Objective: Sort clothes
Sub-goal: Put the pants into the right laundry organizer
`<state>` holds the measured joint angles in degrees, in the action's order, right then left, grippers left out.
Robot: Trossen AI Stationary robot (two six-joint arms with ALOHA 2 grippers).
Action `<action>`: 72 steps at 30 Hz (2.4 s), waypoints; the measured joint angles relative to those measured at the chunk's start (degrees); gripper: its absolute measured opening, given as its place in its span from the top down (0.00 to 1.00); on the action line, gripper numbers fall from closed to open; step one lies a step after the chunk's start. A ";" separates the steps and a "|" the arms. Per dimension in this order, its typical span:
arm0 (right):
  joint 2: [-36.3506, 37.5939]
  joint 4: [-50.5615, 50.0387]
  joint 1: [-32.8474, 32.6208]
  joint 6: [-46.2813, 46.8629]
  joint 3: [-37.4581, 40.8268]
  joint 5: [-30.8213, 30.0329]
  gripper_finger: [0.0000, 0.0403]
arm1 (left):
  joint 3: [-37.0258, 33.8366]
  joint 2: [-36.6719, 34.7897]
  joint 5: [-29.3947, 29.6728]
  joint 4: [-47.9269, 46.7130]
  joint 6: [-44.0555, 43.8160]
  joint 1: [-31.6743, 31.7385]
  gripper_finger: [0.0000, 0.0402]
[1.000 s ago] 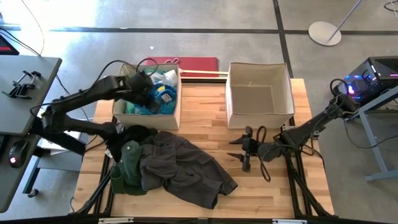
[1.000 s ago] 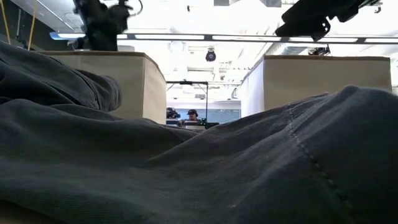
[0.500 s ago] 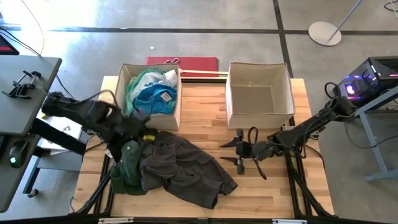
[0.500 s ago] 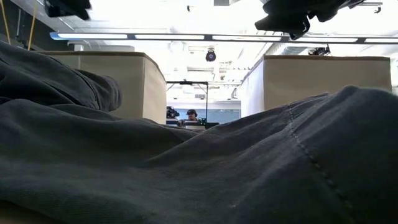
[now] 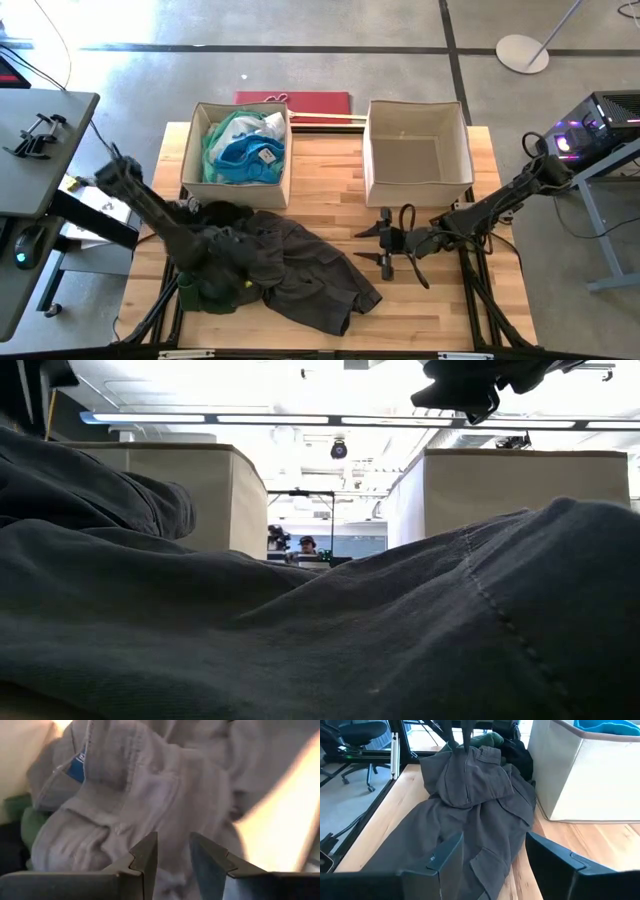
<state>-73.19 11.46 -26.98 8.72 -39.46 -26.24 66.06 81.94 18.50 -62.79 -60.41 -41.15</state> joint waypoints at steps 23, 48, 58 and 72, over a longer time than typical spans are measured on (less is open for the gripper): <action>-8.09 -8.00 1.30 -4.69 -4.42 9.26 0.50 | -4.96 17.48 4.84 66.54 48.28 19.18 0.95; -39.57 -31.01 14.09 -3.86 -27.91 22.91 0.37 | -5.38 8.29 17.02 53.24 39.62 9.35 0.98; -39.06 -27.69 15.61 -6.22 -27.24 18.64 0.96 | -5.40 7.40 30.70 51.17 39.49 5.01 0.98; 5.12 -23.18 1.47 -20.21 -27.18 -41.30 0.99 | -5.40 5.32 48.63 41.21 32.40 -2.51 0.98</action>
<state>-68.07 -11.71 -25.52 -11.49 -66.64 -67.54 60.66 87.26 67.13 -21.58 -28.00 -43.67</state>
